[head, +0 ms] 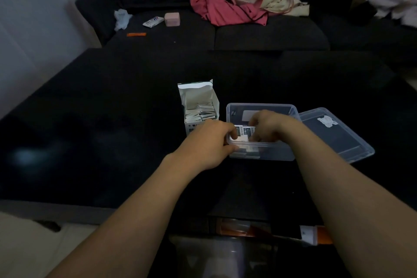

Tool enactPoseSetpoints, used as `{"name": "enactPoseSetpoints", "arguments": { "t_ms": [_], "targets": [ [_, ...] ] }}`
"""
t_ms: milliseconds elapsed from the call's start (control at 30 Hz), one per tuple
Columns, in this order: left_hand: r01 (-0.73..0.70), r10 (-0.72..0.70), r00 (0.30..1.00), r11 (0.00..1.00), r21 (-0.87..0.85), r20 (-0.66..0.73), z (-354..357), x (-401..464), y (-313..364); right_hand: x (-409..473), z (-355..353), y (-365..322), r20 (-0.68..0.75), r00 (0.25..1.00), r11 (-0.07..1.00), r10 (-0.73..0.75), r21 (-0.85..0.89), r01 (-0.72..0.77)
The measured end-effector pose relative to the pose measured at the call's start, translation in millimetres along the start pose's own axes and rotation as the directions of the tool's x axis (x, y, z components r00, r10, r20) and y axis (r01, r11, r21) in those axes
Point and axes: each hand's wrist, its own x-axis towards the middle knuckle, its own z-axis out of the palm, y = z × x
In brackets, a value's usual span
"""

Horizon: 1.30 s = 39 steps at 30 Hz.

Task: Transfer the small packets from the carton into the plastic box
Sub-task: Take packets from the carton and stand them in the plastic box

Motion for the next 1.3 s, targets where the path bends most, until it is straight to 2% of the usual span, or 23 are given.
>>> {"name": "enactPoseSetpoints", "arguments": {
  "t_ms": [200, 333, 400, 433, 500, 567, 600, 667, 733, 833, 967, 1167, 1300],
  "targets": [
    [0.009, -0.009, 1.000, 1.000, 0.003, 0.024, -4.8, -4.0, 6.2, -8.1, -3.6, 0.5, 0.015, 1.000, 1.000, -0.009, 0.029, 0.009],
    [0.025, -0.025, 1.000, 0.998, -0.049, 0.013, -23.4, -10.9, 10.9, -12.4, -18.8, 4.1, 0.015, 1.000, 0.992, 0.003, 0.125, -0.005],
    [0.069, -0.097, 0.987, 0.976, -0.206, -0.130, -35.9, -11.7, 8.3, -17.4, -34.0, 4.8, -0.144, 0.986, 0.981, -0.086, 0.161, 0.109],
    [0.079, -0.156, 0.958, 0.950, -0.301, -0.241, -42.2, -11.2, 4.6, -23.0, -39.9, 1.0, -0.250, 0.952, 0.959, -0.176, 0.176, 0.224],
    [0.084, -0.275, 0.842, 0.916, -0.392, -0.464, -54.2, -9.4, -6.9, -41.4, -46.0, -15.5, -0.406, 0.832, 0.844, -0.378, 0.217, 0.490],
    [0.138, -0.367, 0.728, 0.906, -0.400, -0.579, -62.1, -8.4, -19.8, -57.7, -39.8, -38.1, -0.437, 0.737, 0.729, -0.516, 0.228, 0.645],
    [0.182, -0.407, 0.703, 0.896, -0.405, -0.583, -63.5, -8.6, -25.1, -60.1, -32.8, -48.9, -0.435, 0.713, 0.723, -0.551, 0.177, 0.667],
    [0.281, -0.476, 0.709, 0.867, -0.411, -0.520, -60.4, -8.8, -32.8, -52.9, -16.2, -65.3, -0.440, 0.687, 0.768, -0.578, -0.010, 0.640],
    [0.354, -0.506, 0.753, 0.850, -0.390, -0.421, -53.3, -8.6, -36.3, -43.2, -3.2, -73.9, -0.451, 0.677, 0.804, -0.582, -0.194, 0.562],
    [0.377, -0.492, 0.825, 0.845, -0.378, -0.277, -47.6, -9.0, -36.0, -32.5, 7.1, -77.7, -0.461, 0.671, 0.813, -0.581, -0.363, 0.454],
    [0.367, -0.446, 0.864, 0.875, -0.315, -0.233, -44.5, -8.7, -36.0, -29.2, 13.5, -80.9, -0.448, 0.676, 0.800, -0.585, -0.457, 0.389],
    [0.356, -0.436, 0.867, 0.881, -0.312, -0.240, -46.8, -9.1, -36.2, -29.1, 15.1, -88.0, -0.447, 0.628, 0.745, -0.637, -0.567, 0.352],
    [0.357, -0.436, 0.869, 0.880, -0.313, -0.235, -47.1, -8.9, -38.1, -28.1, 14.6, -91.6, -0.401, 0.646, 0.728, -0.649, -0.575, 0.373]
  ]
}}
